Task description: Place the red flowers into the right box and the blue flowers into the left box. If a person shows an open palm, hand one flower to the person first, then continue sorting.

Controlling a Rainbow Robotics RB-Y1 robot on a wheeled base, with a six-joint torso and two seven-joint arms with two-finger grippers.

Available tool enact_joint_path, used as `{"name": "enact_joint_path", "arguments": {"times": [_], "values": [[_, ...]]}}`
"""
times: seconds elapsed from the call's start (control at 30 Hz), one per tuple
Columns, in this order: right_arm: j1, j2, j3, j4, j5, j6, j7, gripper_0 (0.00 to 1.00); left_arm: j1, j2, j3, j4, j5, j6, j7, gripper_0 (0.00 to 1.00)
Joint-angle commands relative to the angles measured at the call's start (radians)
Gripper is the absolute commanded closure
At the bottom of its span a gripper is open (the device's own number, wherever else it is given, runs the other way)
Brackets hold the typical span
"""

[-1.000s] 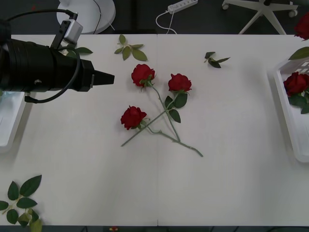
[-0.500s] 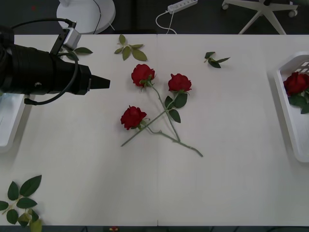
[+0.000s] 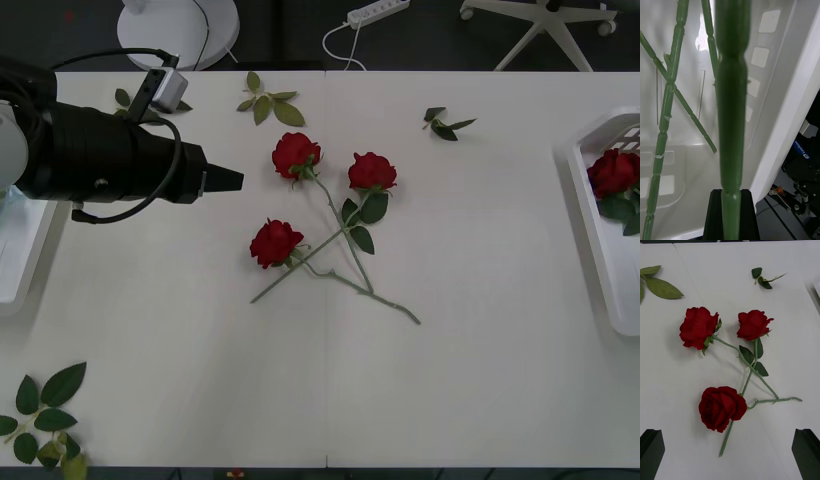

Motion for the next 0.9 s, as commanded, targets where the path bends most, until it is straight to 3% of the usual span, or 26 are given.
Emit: {"name": "enact_joint_path", "arguments": {"times": [0.03, 0.2, 0.3, 0.37, 0.47, 0.7, 0.9], "values": [[0.011, 0.02, -0.019, 0.022, 0.036, -0.016, 0.017, 1.0, -0.052, 0.018, -0.059, 0.068, 0.006, -0.045, -0.005, 0.0], [0.01, 0.03, -0.019, 0.022, 0.051, -0.024, 0.012, 0.98, -0.148, -0.033, -0.103, 0.22, 0.01, -0.093, 0.018, 0.0], [0.01, 0.03, -0.023, 0.022, 0.046, -0.025, 0.008, 0.77, -0.189, -0.059, -0.134, 0.292, -0.004, -0.133, 0.031, 0.0], [0.01, 0.03, -0.045, 0.022, 0.048, -0.022, 0.005, 0.57, -0.206, -0.066, -0.153, 0.327, -0.014, -0.157, 0.037, 0.0], [0.011, 0.025, -0.082, 0.022, 0.06, -0.016, 0.005, 0.41, -0.213, -0.068, -0.182, 0.343, -0.027, -0.183, 0.044, 0.0], [0.011, -0.001, -0.163, 0.005, 0.065, 0.038, 0.014, 0.23, -0.235, -0.066, -0.235, 0.343, -0.001, -0.188, 0.081, 0.0], [0.01, -0.032, -0.275, -0.085, 0.048, 0.217, 0.008, 0.12, -0.235, -0.05, -0.298, 0.289, 0.073, -0.183, 0.293, 0.0]]}}
